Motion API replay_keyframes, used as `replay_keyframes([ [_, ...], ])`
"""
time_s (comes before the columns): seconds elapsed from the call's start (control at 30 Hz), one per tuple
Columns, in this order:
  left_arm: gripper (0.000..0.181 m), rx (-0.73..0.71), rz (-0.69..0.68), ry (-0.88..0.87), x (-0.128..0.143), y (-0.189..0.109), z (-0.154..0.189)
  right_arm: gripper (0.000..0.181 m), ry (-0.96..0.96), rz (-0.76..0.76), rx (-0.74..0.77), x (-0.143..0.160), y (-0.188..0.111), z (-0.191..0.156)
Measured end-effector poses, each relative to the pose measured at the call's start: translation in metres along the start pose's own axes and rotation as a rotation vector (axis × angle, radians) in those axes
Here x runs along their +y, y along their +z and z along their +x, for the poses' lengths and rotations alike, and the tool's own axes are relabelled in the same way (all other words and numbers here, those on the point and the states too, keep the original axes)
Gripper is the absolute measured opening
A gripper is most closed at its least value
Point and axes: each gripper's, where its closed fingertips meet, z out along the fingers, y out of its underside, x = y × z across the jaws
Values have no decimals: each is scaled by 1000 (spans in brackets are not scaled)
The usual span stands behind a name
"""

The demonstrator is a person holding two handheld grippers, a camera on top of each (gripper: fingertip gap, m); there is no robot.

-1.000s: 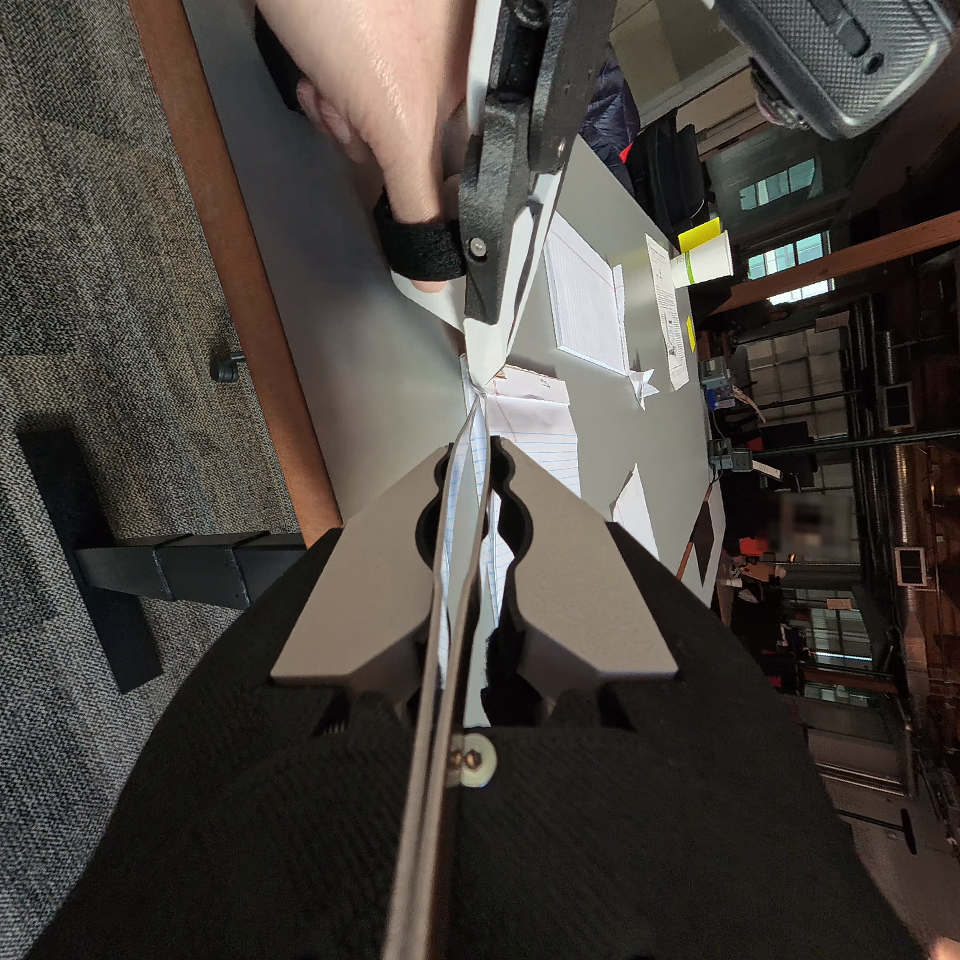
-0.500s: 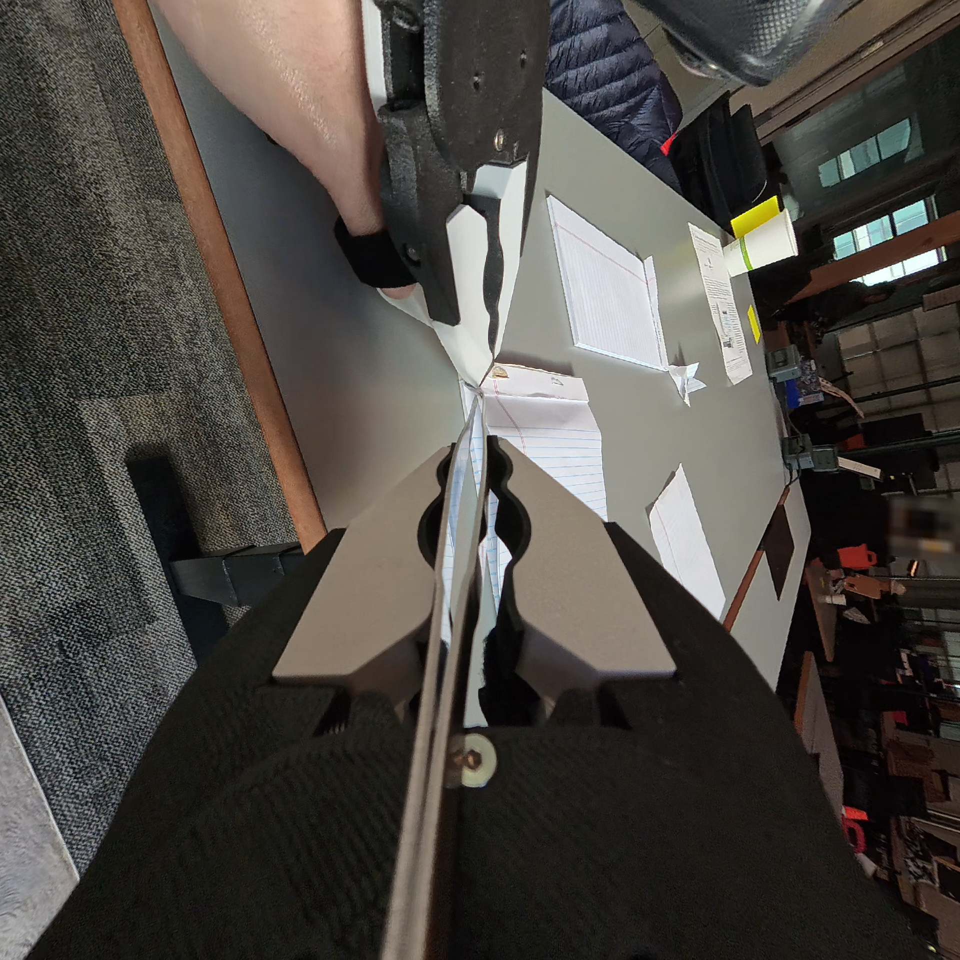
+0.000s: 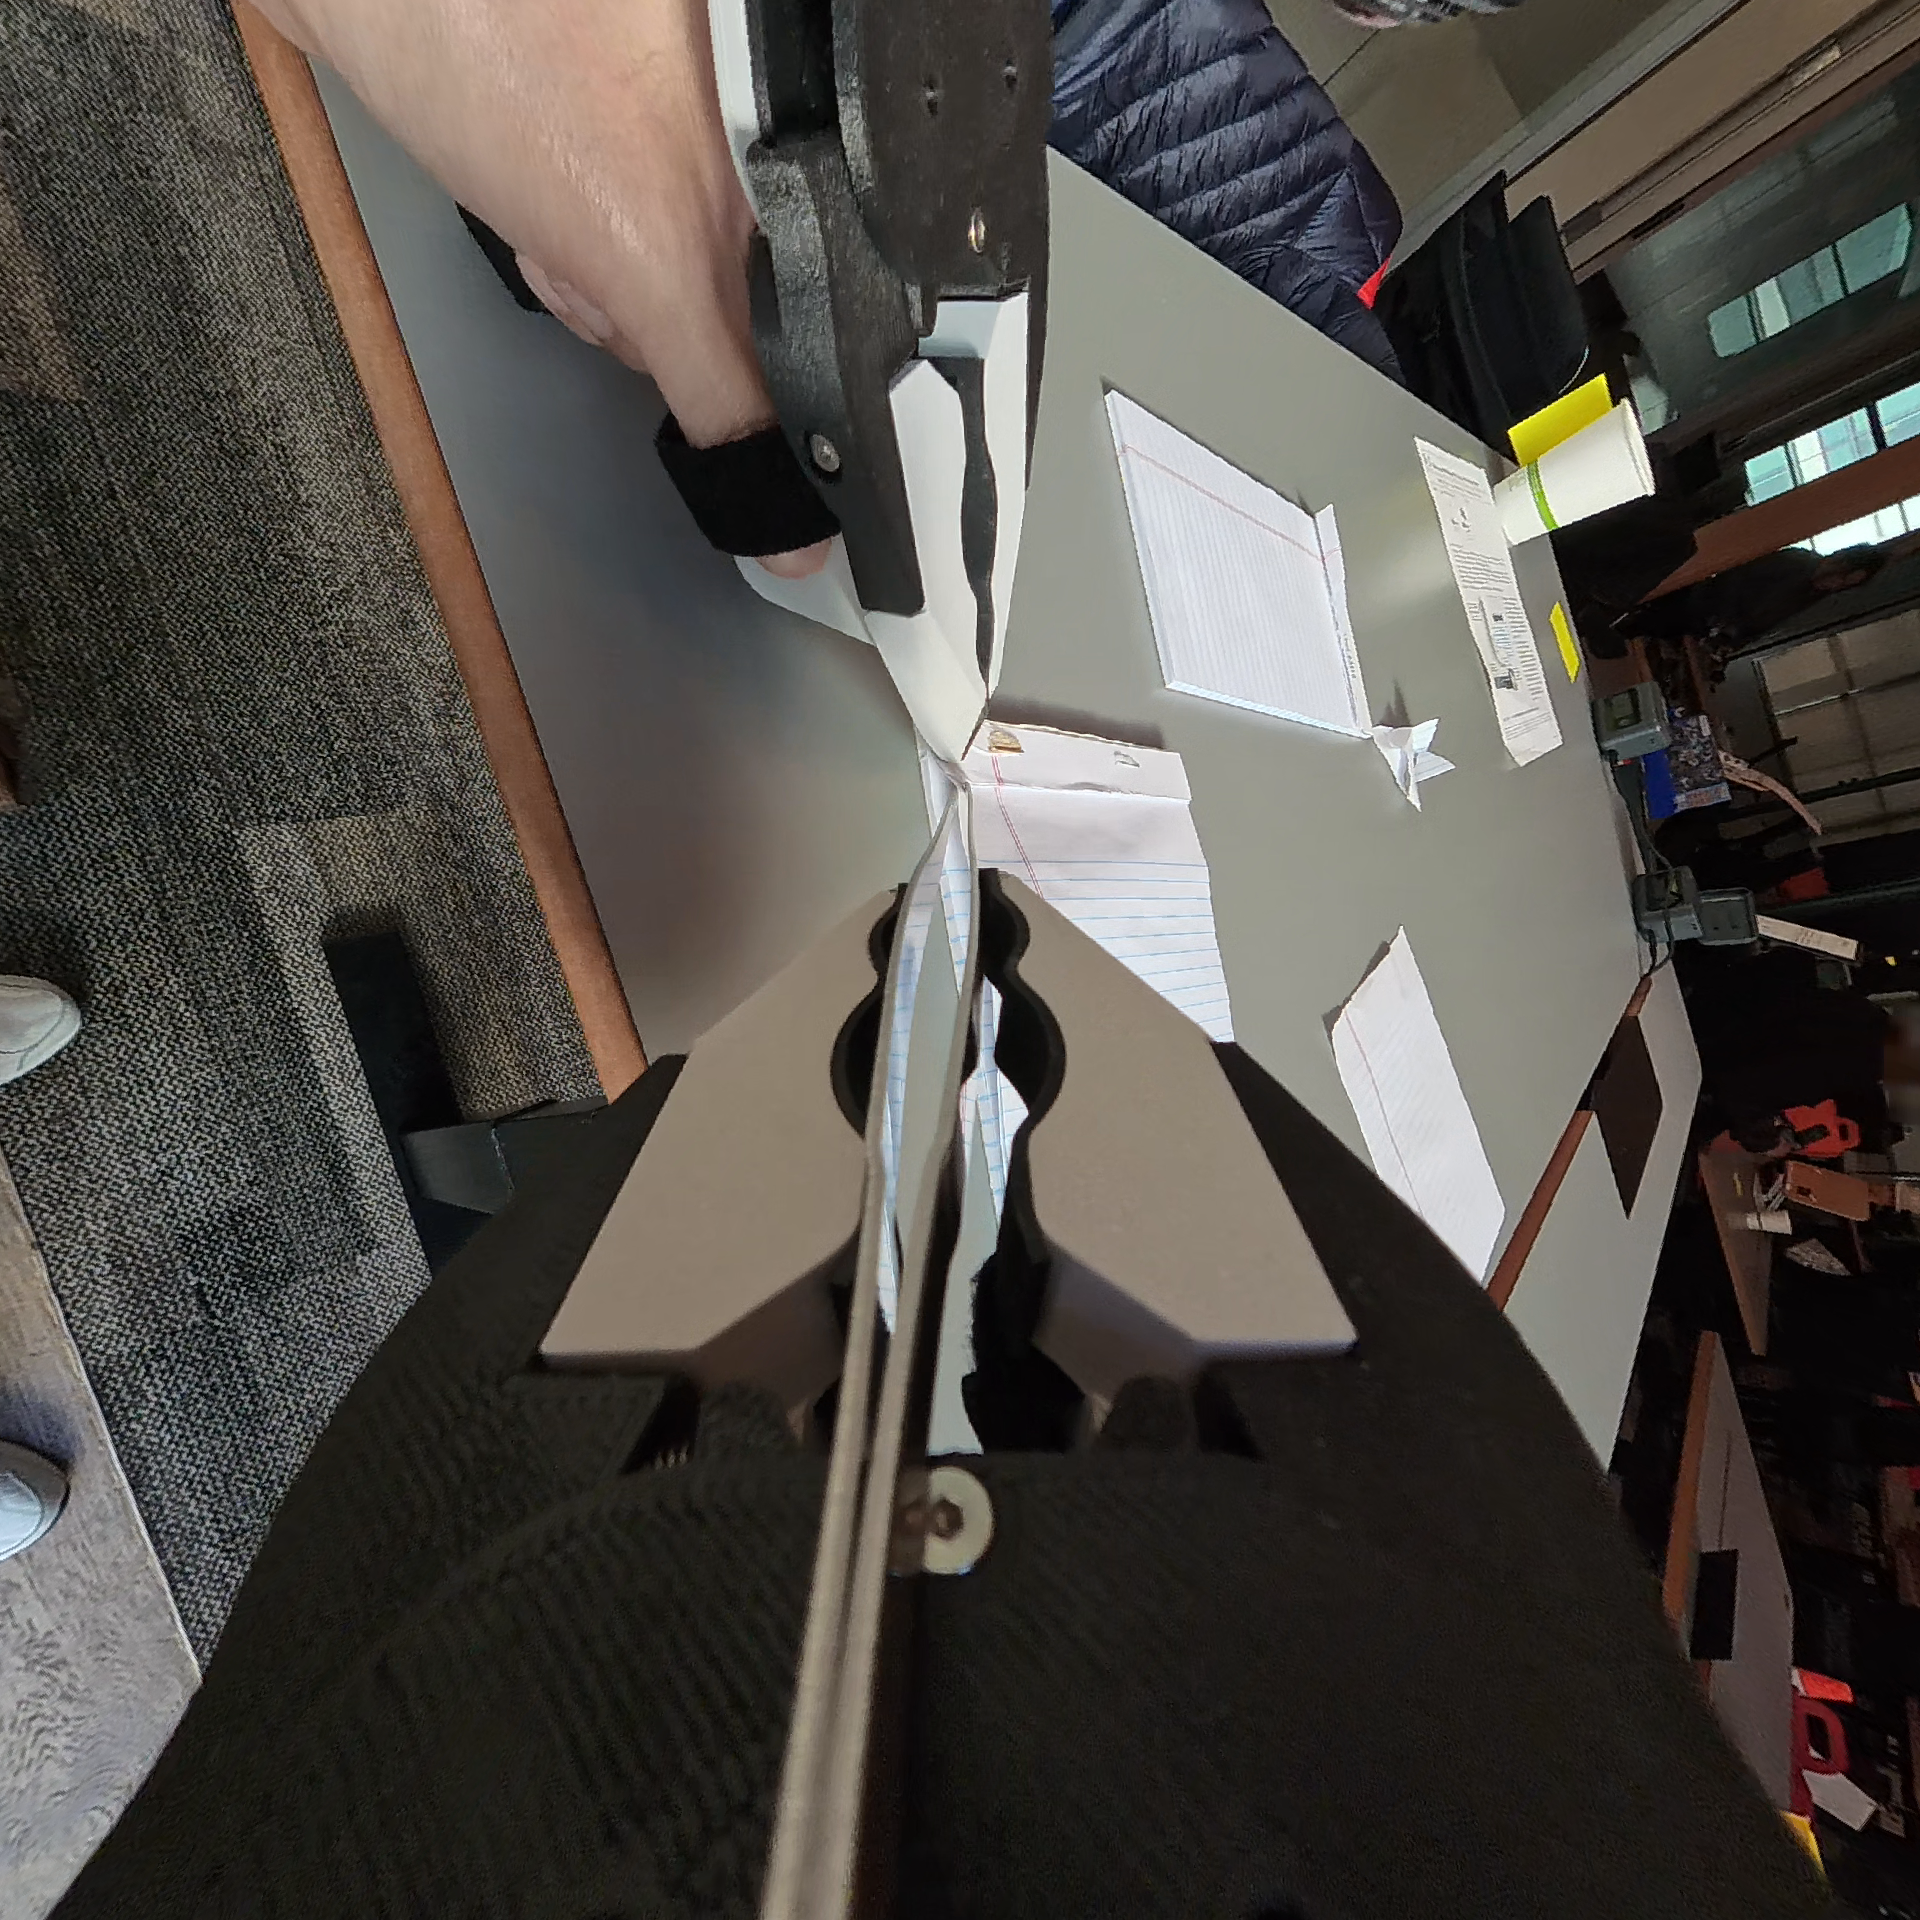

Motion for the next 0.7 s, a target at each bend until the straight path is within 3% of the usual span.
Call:
replay_keyframes([
  [0.7, 0, 4, -9, -2, 2, 0, 0, 15, -201, -19, 80, 0, -2, -12],
])
